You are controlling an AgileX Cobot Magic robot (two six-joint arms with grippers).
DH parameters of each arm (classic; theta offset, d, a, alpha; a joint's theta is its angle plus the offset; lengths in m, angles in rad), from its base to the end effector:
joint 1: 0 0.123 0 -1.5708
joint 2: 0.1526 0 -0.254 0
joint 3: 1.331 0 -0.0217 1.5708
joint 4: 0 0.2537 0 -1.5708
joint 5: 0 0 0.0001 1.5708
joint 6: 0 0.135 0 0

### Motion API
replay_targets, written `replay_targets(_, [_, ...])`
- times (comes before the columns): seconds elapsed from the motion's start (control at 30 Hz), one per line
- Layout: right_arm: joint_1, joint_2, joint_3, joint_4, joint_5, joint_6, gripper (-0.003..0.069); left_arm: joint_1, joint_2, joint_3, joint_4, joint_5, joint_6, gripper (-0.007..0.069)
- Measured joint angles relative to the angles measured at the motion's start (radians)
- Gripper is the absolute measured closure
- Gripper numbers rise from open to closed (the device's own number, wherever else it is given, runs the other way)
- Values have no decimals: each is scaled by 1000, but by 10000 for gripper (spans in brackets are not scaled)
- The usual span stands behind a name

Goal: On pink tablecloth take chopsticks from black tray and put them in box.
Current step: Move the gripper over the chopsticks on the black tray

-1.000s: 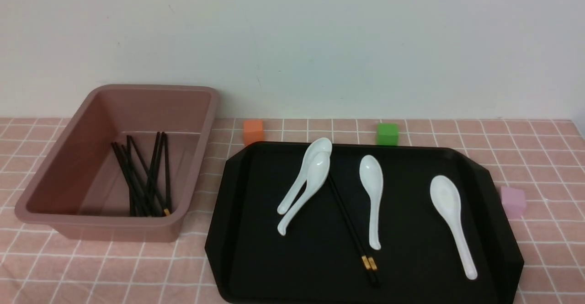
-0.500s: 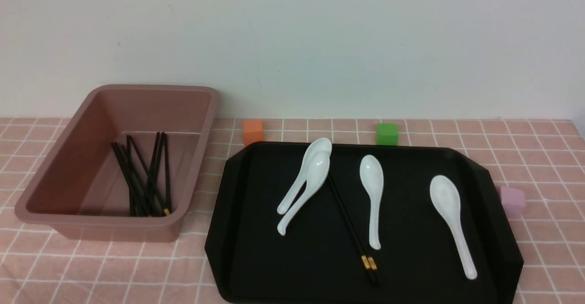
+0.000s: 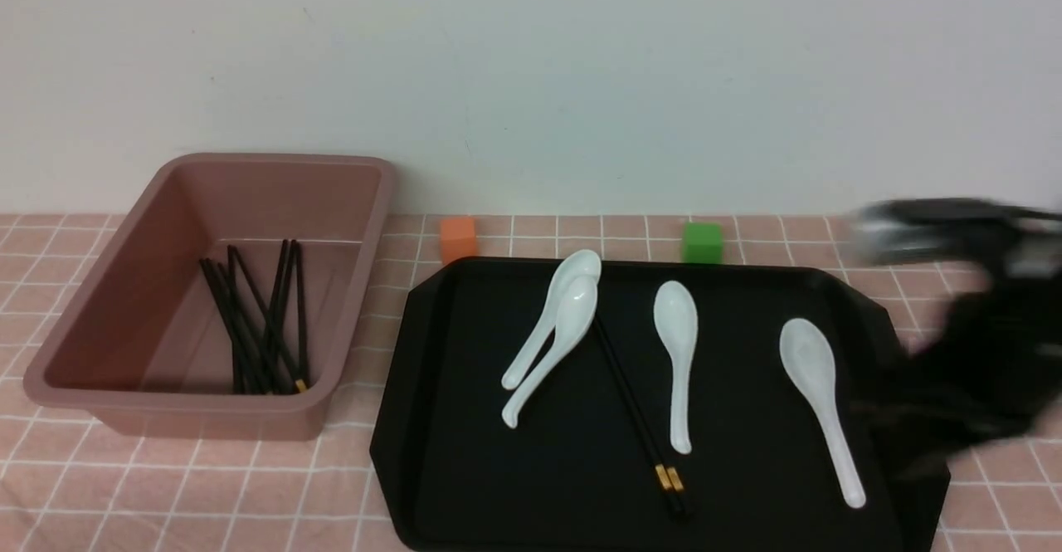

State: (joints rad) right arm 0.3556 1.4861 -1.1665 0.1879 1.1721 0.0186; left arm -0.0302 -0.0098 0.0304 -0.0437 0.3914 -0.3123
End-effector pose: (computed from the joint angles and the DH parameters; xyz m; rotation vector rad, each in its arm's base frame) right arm 0.2655 0.1234 0.2081 -0.4156 2.9671 0.3109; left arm 0.1281 -0.0061 0.1546 -0.2945 1.8818 -0.2761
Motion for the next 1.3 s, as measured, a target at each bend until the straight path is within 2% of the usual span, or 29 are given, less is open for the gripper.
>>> replay_targets(0.03, [67,71,-50,-32,-5,24,547,0,0,0,0,0,0,386])
replay_targets(0.13, [166,168,-148,-96,-34,68,547,0,0,0,0,0,0,386])
replay_targets(0.23, [224,243,-239,-131,-75,101,544,0,0,0,0,0,0,386])
replay_targets(0.53, [235,338,-270,-118,-181,109,505,0,0,0,0,0,0,386])
replay_targets(0.67, [235,363,-274,-114,-244,112,442,0,0,0,0,0,0,386])
replay_targets(0.73, [235,402,-275,-113,-287,124,362,0,0,0,0,0,0,386])
replay_targets(0.87, [235,473,-275,-118,-328,129,293,0,0,0,0,0,0,386])
replay_targets(1.17, [235,551,-275,-240,-367,221,277,0,0,0,0,0,0,386])
replay_targets(1.3, [235,567,-277,-258,-376,245,277,0,0,0,0,0,0,386])
